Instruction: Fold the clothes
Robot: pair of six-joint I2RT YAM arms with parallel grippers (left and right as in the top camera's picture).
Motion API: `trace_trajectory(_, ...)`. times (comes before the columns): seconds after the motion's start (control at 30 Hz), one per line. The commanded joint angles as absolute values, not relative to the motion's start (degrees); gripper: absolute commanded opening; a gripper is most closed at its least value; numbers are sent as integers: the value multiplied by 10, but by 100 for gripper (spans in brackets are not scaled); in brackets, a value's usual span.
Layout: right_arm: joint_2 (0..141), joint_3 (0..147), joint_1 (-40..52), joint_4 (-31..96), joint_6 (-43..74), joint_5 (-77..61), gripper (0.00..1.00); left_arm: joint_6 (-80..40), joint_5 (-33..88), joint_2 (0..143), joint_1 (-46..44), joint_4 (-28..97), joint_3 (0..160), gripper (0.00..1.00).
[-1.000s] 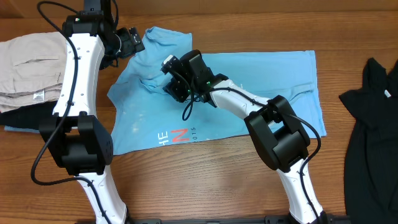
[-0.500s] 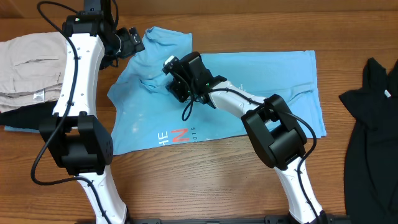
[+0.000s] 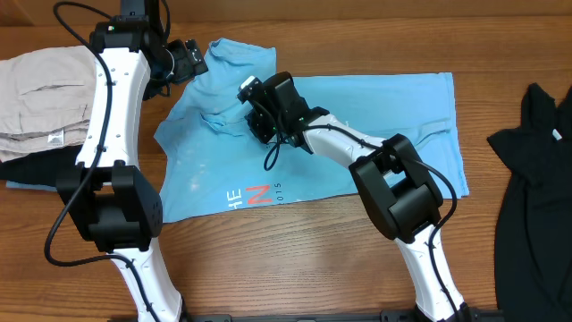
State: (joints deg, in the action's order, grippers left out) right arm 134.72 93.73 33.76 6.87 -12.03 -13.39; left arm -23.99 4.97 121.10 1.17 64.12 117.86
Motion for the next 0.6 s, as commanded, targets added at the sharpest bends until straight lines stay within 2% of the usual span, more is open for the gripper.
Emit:
trace_trajectory(0.0, 1355, 940, 335, 74, -120, -135, 23, -238, 56, 1203, 11, 641, 1185, 100)
trace_trajectory(0.13, 1355, 940, 335, 82, -120, -136, 35, -238, 56, 1203, 11, 641, 1185, 100)
trace_trajectory(0.3, 1355, 940, 337, 84, -120, -150, 34, -238, 56, 1203, 11, 641, 1185, 100)
trace_trajectory(0.37, 1355, 940, 337, 84, -120, -162, 23, -238, 56, 1203, 11, 641, 1185, 100)
trace_trajectory(0.4, 1355, 940, 337, 84, -120, -163, 14, -238, 56, 1203, 11, 641, 1185, 100)
trace_trajectory(0.43, 1355, 940, 337, 85, -120, -164, 13, -238, 56, 1203, 11, 641, 1185, 100)
trace_trajectory(0.5, 1355, 940, 337, 85, -120, -164, 4, -238, 56, 1203, 11, 641, 1185, 100)
trace_trajectory(0.57, 1355, 940, 336, 81, -120, -163, 4, -238, 56, 1203, 11, 641, 1185, 100)
